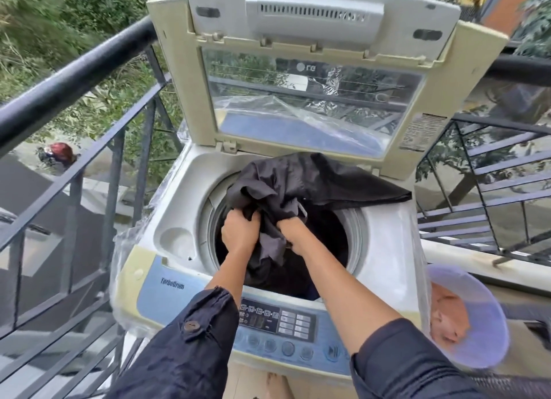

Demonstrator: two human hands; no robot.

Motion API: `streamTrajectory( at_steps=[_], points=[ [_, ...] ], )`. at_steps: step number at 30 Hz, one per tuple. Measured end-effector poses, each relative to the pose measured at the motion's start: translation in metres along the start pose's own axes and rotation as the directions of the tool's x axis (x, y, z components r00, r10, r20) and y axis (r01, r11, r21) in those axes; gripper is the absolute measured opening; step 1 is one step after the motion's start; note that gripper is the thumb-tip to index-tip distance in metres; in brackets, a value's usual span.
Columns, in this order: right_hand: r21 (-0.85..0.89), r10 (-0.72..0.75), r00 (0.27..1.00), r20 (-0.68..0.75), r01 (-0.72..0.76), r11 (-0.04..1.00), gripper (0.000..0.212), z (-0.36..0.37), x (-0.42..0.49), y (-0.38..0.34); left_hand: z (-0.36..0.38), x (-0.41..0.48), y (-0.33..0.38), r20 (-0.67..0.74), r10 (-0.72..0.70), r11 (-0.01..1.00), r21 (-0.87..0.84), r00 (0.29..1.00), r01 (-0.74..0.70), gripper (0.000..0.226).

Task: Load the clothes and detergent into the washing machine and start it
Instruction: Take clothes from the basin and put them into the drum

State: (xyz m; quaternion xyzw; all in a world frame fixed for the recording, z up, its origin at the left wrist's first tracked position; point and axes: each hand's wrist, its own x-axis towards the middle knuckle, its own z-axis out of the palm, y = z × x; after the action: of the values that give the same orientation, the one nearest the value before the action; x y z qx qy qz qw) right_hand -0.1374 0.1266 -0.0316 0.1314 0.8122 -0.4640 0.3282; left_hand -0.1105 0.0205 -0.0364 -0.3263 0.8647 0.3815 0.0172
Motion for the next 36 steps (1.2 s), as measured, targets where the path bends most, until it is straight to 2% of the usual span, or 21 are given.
streamTrajectory(
  at_steps=[4,8,12,14,16,18,20,21,28,33,36],
  points=[
    [-0.093,0.05,0.997,0.061,-0.044,0.995,0.041,0.008,0.001,0.002,0.009,0.008,-0.009,0.147,-0.105,0.994,0.038,0.983,0.101,0.04],
    [-0.209,0.1,0.987,0.127,-0.072,0.975,0.041,0.01,0.001,0.007,0.013,0.013,-0.01,0.308,-0.153,0.981,0.162,0.939,0.107,0.04],
    [-0.339,0.185,0.961,0.204,-0.108,0.935,0.039,0.011,0.001,0.002,0.016,0.015,0.0,0.359,-0.201,0.96,0.258,0.912,0.109,0.038],
    [-0.368,0.183,0.948,0.258,-0.079,0.926,0.03,0.012,0.005,0.002,0.016,0.016,0.005,0.348,-0.208,0.958,0.263,0.914,0.117,0.04],
    [-0.333,0.125,0.972,0.2,-0.052,0.941,0.02,0.012,0.009,0.005,0.018,0.017,0.007,0.333,-0.191,0.969,0.212,0.923,0.124,0.046],
    [-0.185,0.054,0.998,0.037,-0.046,0.982,0.02,0.01,0.019,0.01,0.019,0.017,0.007,0.315,-0.154,0.985,0.12,0.937,0.122,0.056],
    [-0.085,0.055,0.995,-0.085,-0.063,0.994,0.007,0.006,0.03,0.016,0.021,0.016,0.008,0.275,-0.099,0.995,0.026,0.956,0.095,0.054],
    [-0.047,0.059,0.991,-0.124,-0.065,0.997,0.01,0.003,0.034,0.018,0.023,0.015,0.01,0.249,-0.073,0.997,-0.013,0.966,0.079,0.05],
    [0.156,0.008,0.968,-0.252,0.032,0.987,0.03,-0.029,0.015,0.013,0.04,0.002,0.035,0.136,-0.03,0.984,-0.169,0.99,0.053,0.034],
    [0.29,-0.075,0.939,-0.336,0.179,0.94,0.017,-0.06,0.002,0.023,0.059,-0.016,0.067,0.065,0.021,0.95,-0.313,0.998,0.0,0.031],
    [0.364,-0.1,0.904,-0.417,0.267,0.893,0.016,-0.094,-0.01,0.028,0.077,-0.033,0.095,0.066,0.103,0.902,-0.427,0.993,-0.065,0.029]
  ],
)
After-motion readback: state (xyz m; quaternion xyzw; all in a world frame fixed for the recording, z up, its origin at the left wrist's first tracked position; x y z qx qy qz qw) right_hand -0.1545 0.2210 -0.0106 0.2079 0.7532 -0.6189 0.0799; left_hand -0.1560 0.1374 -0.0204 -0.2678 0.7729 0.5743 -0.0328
